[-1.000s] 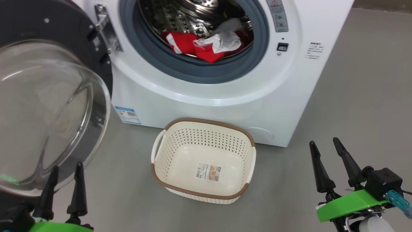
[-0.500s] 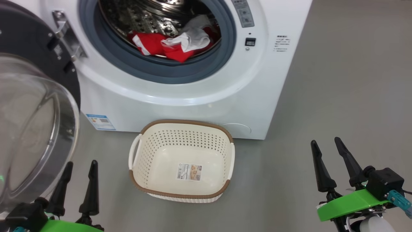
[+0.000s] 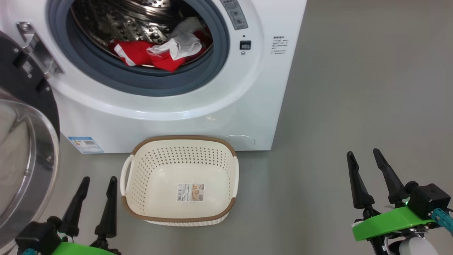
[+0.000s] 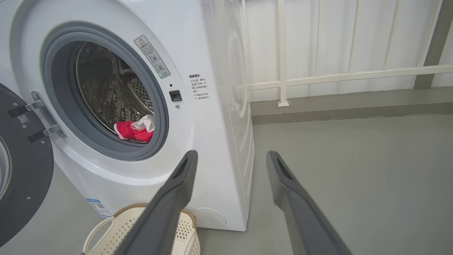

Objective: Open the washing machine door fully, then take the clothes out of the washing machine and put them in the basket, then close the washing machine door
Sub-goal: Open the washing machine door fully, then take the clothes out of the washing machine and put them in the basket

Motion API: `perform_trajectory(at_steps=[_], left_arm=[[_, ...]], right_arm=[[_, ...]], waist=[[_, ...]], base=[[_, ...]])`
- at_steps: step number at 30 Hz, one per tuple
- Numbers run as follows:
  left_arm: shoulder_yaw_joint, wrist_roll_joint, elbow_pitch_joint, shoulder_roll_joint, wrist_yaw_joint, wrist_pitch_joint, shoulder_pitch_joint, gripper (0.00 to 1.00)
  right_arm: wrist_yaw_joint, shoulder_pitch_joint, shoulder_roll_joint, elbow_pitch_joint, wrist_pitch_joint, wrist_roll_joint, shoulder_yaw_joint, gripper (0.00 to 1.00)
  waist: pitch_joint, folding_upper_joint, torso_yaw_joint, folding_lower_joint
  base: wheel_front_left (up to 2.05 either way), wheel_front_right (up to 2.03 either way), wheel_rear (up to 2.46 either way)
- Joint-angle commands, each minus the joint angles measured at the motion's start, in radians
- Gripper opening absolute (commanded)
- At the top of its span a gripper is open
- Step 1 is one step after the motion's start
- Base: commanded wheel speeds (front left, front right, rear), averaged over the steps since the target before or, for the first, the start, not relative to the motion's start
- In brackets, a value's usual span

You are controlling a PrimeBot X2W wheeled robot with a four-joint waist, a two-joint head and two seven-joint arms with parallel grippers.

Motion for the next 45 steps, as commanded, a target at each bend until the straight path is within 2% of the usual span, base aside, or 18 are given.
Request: perform_trajectory(at_steps=[1, 11, 45], left_arm=[[0.028, -0.002, -0.027, 0.027, 0.002, -0.005, -0.002, 1.0], [0.02, -0.009, -0.03, 0.032, 0.002, -0.005, -0.01, 1.0], [-0.011, -0.075, -0.049, 0.059, 0.002, -0.005, -0.027, 1.0]], right_arm=[[0.008, -0.001, -0.004, -0.029, -0.006, -0.003, 0.018, 1.0], [0.008, 0.004, 0.0, -0.032, -0.006, -0.006, 0.009, 1.0], [0.008, -0.013, 0.007, -0.033, -0.006, -0.011, 0.013, 1.0]], waist=[[0.003, -0.0001, -0.011, 0.0], [0.007, -0.0001, -0.031, 0.0], [0.02, -0.0001, -0.018, 0.0]], base=[[0.0, 0.0, 0.0], [0.0, 0.0, 0.0], [0.11, -0.11, 0.0]])
